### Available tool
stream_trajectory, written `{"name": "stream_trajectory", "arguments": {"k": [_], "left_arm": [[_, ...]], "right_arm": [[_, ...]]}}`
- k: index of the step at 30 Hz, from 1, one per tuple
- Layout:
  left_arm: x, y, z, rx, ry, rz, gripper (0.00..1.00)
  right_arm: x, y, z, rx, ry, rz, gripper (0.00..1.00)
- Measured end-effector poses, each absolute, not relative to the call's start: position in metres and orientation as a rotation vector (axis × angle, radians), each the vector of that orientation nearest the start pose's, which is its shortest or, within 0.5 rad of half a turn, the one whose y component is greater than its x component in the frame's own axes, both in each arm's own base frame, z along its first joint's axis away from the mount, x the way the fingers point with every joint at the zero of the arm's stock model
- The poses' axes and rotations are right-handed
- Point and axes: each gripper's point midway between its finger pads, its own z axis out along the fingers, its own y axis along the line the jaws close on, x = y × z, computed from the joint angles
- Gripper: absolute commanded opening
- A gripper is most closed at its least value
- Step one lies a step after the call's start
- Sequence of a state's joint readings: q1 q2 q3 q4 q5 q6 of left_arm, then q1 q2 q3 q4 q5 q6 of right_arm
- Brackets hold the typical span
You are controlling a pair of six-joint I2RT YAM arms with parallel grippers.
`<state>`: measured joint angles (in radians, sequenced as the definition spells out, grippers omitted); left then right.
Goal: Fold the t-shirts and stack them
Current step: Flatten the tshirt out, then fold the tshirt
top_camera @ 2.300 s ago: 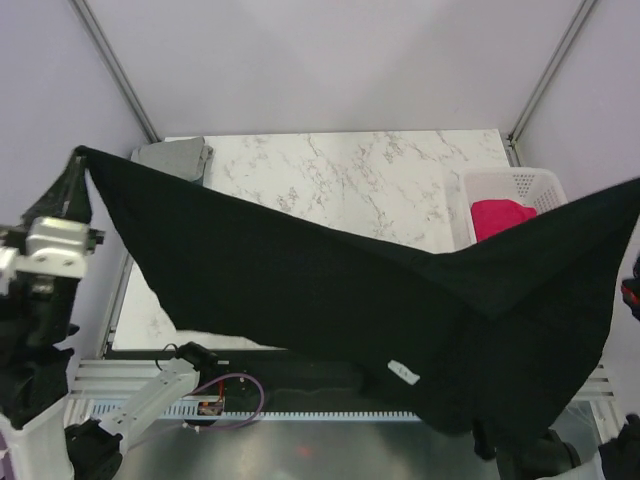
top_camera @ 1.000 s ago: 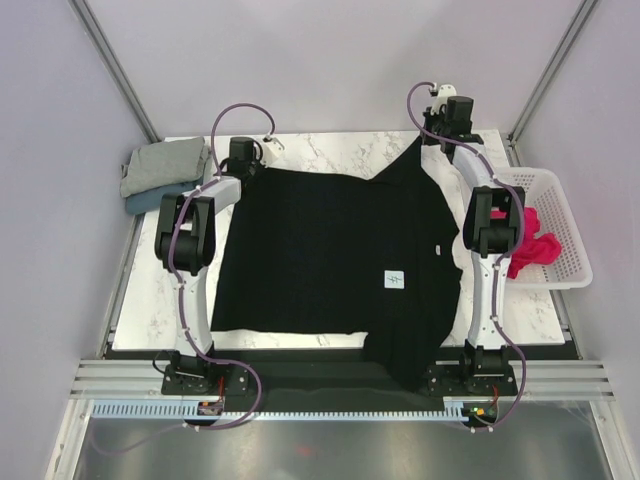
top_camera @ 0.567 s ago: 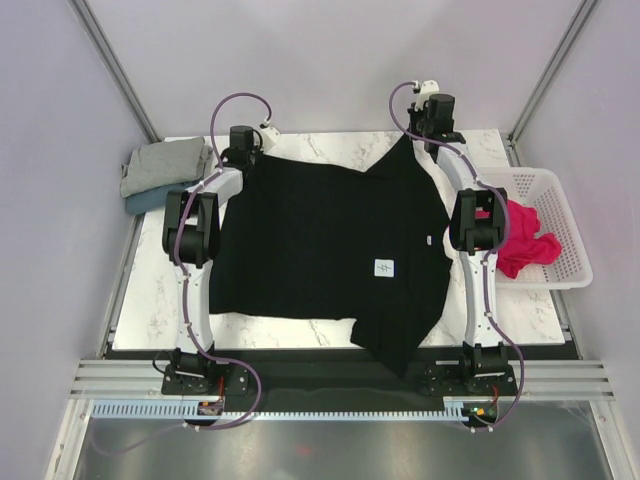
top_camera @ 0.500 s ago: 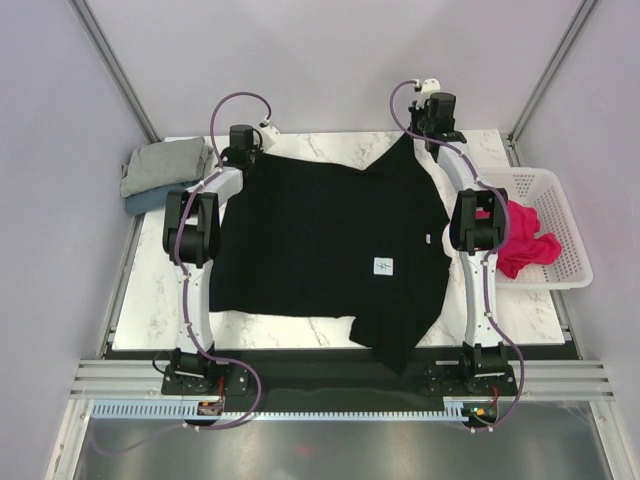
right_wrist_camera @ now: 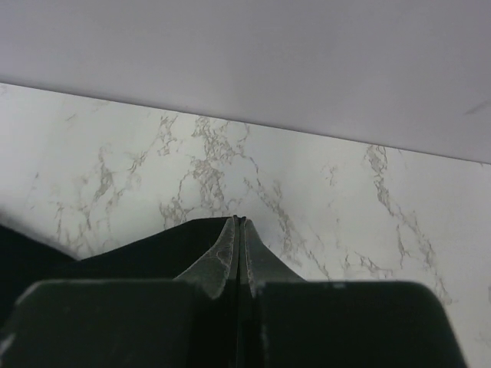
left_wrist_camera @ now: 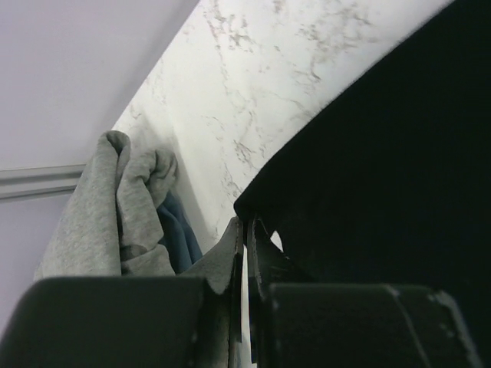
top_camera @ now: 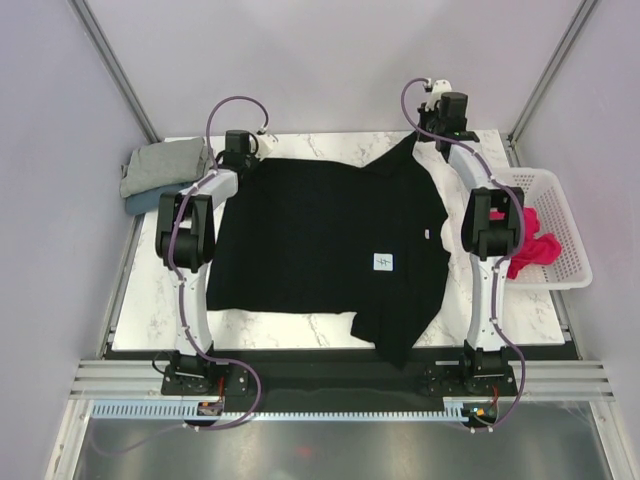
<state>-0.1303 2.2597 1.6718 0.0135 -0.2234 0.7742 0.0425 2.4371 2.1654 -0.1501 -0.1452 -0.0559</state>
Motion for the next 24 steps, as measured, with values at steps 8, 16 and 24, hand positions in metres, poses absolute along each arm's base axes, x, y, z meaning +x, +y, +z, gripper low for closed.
{"name": "stream_trajectory", "arguments": {"k": [8, 16, 24], "left_arm": [[0.579, -0.027, 0.125, 0.892, 2.044, 0.449, 0.02], [0.533, -0.034, 0.136, 0.935, 2.067, 0.353, 0.02], [0.493, -0.035, 0.123, 0.971, 2.123, 0.288, 0.02]], "right_arm": [[0.631, 0.061, 0.204, -0.184, 1.943, 0.236, 0.00], [0.568, 0.076, 0.205, -0.153, 2.004, 0.370, 0.00], [0.517, 0.077, 0.214, -0.138, 2.033, 0.400, 0.00]]}}
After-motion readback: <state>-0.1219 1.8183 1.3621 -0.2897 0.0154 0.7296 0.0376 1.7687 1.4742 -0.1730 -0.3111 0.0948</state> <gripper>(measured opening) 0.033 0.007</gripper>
